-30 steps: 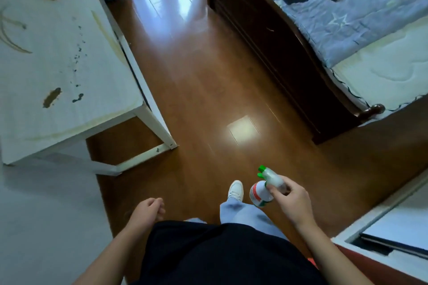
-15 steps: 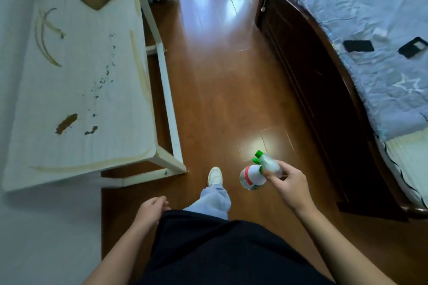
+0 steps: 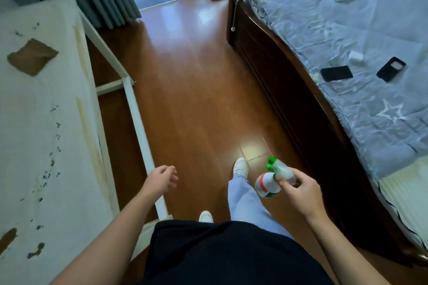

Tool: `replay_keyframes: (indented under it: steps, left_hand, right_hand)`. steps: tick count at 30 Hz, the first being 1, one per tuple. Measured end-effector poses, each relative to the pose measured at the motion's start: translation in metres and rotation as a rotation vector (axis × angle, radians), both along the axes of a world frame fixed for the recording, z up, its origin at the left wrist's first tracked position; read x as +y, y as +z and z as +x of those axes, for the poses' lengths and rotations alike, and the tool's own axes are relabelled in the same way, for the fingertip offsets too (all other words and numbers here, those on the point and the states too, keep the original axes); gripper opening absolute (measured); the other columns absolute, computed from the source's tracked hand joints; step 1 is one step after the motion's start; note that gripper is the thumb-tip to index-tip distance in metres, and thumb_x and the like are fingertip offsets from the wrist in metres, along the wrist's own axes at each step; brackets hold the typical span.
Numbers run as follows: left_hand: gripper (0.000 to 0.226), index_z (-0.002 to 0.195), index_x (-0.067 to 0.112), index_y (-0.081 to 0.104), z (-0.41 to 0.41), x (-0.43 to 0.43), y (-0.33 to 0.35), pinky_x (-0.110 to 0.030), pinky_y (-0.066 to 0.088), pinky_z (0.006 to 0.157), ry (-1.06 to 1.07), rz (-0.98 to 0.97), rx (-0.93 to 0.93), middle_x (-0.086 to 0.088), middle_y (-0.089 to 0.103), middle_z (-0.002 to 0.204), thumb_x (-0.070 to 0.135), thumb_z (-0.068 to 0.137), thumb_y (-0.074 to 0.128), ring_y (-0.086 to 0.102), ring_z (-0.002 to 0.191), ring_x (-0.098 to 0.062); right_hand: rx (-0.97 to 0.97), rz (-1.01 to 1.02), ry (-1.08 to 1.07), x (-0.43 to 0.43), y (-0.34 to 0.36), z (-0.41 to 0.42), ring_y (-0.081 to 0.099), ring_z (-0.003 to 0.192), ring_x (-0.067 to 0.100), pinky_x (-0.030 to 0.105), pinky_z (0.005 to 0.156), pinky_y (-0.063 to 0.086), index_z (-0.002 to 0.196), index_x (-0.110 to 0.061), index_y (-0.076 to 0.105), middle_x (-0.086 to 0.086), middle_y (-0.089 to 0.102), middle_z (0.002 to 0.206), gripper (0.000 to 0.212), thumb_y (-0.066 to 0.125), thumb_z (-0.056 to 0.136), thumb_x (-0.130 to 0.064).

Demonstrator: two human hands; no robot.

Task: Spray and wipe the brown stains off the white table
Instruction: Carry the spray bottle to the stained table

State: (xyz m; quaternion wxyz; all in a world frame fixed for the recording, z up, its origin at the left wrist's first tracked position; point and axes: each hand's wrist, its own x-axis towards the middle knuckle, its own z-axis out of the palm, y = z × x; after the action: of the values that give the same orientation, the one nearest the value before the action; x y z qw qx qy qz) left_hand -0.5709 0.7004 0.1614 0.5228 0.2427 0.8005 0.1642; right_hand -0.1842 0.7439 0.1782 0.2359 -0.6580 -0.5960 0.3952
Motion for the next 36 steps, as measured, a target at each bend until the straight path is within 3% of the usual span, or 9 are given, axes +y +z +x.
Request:
replay_keyframes:
  steps: [2, 5, 7, 12, 17, 23, 28, 33, 36]
  left_hand:
    - [0.03, 0.103, 0.014, 0.066, -0.008, 0.019, -0.006, -0.035, 0.056, 0.074, 0.055, -0.05, 0.009, -0.007, 0.072, 0.099, 0.032, 0.107, 0.043, 0.07, 0.09, -0.025]
    - [0.028, 0.101, 0.012, 0.068, -0.02, 0.031, -0.013, -0.043, 0.056, 0.074, 0.222, -0.135, 0.0, -0.012, 0.073, 0.1, 0.03, 0.106, 0.046, 0.07, 0.09, -0.031]
    - [0.028, 0.101, 0.01, 0.068, -0.025, 0.037, -0.016, -0.047, 0.057, 0.082, 0.356, -0.161, -0.001, -0.014, 0.073, 0.098, 0.029, 0.105, 0.049, 0.07, 0.091, -0.034]
    - [0.028, 0.102, 0.01, 0.068, -0.034, 0.058, -0.01, -0.029, 0.046, 0.063, 0.582, -0.189, 0.012, -0.009, 0.073, 0.098, 0.029, 0.105, 0.047, 0.067, 0.087, -0.023]
    - [0.031, 0.098, 0.011, 0.069, -0.054, 0.102, -0.018, -0.027, 0.041, 0.056, 0.652, -0.252, 0.022, -0.007, 0.066, 0.092, 0.03, 0.106, 0.045, 0.06, 0.08, -0.019]
    - [0.029, 0.091, 0.012, 0.067, -0.129, 0.213, -0.032, -0.024, 0.043, 0.055, 0.669, -0.217, -0.032, -0.004, 0.065, 0.08, 0.03, 0.105, 0.049, 0.057, 0.066, -0.016]
    - [0.029, 0.1, 0.011, 0.069, -0.211, 0.333, -0.02, -0.031, 0.051, 0.063, 0.56, -0.071, -0.018, -0.012, 0.074, 0.095, 0.031, 0.104, 0.049, 0.067, 0.075, -0.023]
    - [0.028, 0.101, 0.018, 0.069, -0.271, 0.422, -0.002, -0.029, 0.052, 0.067, 0.508, 0.059, 0.039, -0.004, 0.073, 0.096, 0.035, 0.105, 0.047, 0.071, 0.088, -0.023]
    - [0.028, 0.101, 0.019, 0.068, -0.295, 0.441, -0.005, -0.029, 0.053, 0.068, 0.584, 0.068, 0.054, -0.002, 0.073, 0.095, 0.036, 0.106, 0.046, 0.071, 0.088, -0.022]
  right_hand:
    - [0.001, -0.05, 0.033, 0.048, -0.004, -0.008, 0.066, 0.085, 0.003, 0.026, 0.068, 0.054, 0.098, -0.042, 0.072, -0.021, 0.073, 0.086, 0.015, 0.078, 0.084, -0.038]
    - [0.0, -0.081, 0.16, 0.12, -0.002, -0.028, 0.065, 0.079, -0.002, 0.014, 0.061, 0.047, 0.095, -0.041, 0.073, -0.022, 0.072, 0.081, 0.013, 0.078, 0.083, -0.039]
    - [0.017, -0.098, 0.256, 0.167, 0.003, -0.049, 0.066, 0.078, -0.001, 0.017, 0.063, 0.048, 0.096, -0.039, 0.074, -0.02, 0.073, 0.08, 0.015, 0.079, 0.082, -0.039]
    - [0.02, -0.061, 0.469, 0.278, 0.015, -0.113, 0.066, 0.085, 0.002, 0.012, 0.067, 0.046, 0.108, -0.03, 0.074, -0.016, 0.073, 0.091, 0.027, 0.079, 0.083, -0.037]
    - [0.026, -0.059, 0.588, 0.366, 0.013, -0.177, 0.066, 0.086, 0.009, 0.026, 0.072, 0.056, 0.116, -0.023, 0.073, -0.012, 0.072, 0.095, 0.033, 0.077, 0.086, -0.037]
    - [0.002, -0.067, 0.543, 0.455, 0.013, -0.228, 0.066, 0.079, 0.003, 0.016, 0.063, 0.046, 0.108, -0.03, 0.075, -0.018, 0.073, 0.083, 0.023, 0.078, 0.085, -0.035]
    - [-0.004, -0.078, 0.473, 0.52, 0.022, -0.266, 0.069, 0.087, 0.002, 0.03, 0.075, 0.055, 0.106, -0.039, 0.074, -0.02, 0.074, 0.091, 0.021, 0.075, 0.085, -0.036]
    - [-0.042, -0.035, 0.483, 0.596, 0.027, -0.32, 0.067, 0.083, -0.002, 0.017, 0.067, 0.048, 0.107, -0.035, 0.074, -0.023, 0.073, 0.088, 0.024, 0.078, 0.083, -0.035]
    - [-0.047, -0.044, 0.558, 0.646, 0.022, -0.372, 0.067, 0.082, 0.0, 0.021, 0.068, 0.048, 0.106, -0.033, 0.075, -0.02, 0.074, 0.086, 0.024, 0.078, 0.083, -0.033]
